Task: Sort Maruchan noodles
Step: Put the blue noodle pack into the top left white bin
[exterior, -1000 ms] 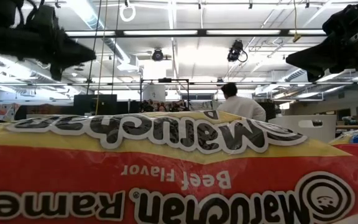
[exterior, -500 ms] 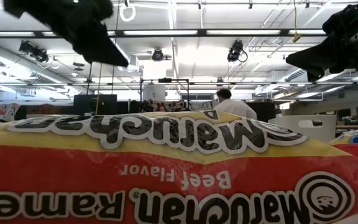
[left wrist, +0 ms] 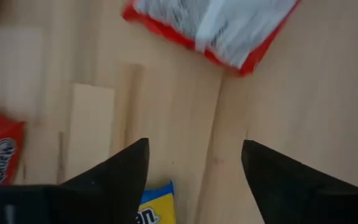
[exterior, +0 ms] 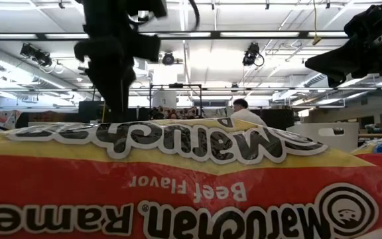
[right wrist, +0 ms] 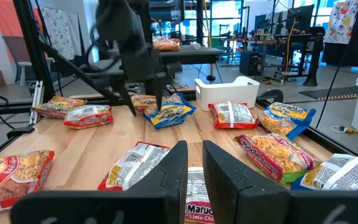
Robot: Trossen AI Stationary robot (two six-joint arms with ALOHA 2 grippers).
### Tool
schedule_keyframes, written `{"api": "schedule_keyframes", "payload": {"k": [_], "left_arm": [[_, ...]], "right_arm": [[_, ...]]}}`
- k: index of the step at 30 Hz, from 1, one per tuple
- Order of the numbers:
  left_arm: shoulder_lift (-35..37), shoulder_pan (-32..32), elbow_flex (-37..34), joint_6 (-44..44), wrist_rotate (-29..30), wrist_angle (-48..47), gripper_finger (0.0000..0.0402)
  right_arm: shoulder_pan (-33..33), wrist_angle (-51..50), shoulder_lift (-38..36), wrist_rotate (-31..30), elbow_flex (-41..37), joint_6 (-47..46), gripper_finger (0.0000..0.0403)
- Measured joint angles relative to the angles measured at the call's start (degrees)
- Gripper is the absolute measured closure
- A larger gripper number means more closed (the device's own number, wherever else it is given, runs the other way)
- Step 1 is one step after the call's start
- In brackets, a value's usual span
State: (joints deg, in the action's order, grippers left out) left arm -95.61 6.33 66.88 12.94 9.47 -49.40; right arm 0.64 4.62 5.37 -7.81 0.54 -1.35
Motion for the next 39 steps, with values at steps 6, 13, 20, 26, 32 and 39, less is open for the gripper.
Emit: {"api": "schedule_keyframes", "payload": {"k": [6, 13, 20, 26, 32, 39], "left_arm": [[-6.63, -3.79, 0.36, -8.76, -4.37, -0.51, 0.0139], [-12.27, -11.60, 0.36, -20.13, -7.46, -3.66, 0.0152], [-13.17, -16.22, 0.36, -37.52, -0.73, -11.12, 0.0157], [-13.17, -17.12, 0.43, -48.81, -0.89, -18.89, 0.0159], [-13.17, -16.69, 0.40, -51.20, -2.06, -21.11, 0.0183], [-13.17, -15.65, 0.24, -52.64, -5.27, -19.99, 0.0198]], "right_arm": [[0.02, 0.00, -0.01, 0.00, 0.00, 0.00, 0.0347], [0.00, 0.00, -0.02, 0.00, 0.00, 0.00, 0.0347], [0.02, -0.01, 0.00, 0.00, 0.01, -0.01, 0.0347], [0.00, -0.01, -0.01, 0.00, 0.02, 0.00, 0.0347], [0.00, 0.00, 0.00, 0.00, 0.00, -0.02, 0.0347], [0.00, 0.00, -0.01, 0.00, 0.00, 0.00, 0.0347]]}}
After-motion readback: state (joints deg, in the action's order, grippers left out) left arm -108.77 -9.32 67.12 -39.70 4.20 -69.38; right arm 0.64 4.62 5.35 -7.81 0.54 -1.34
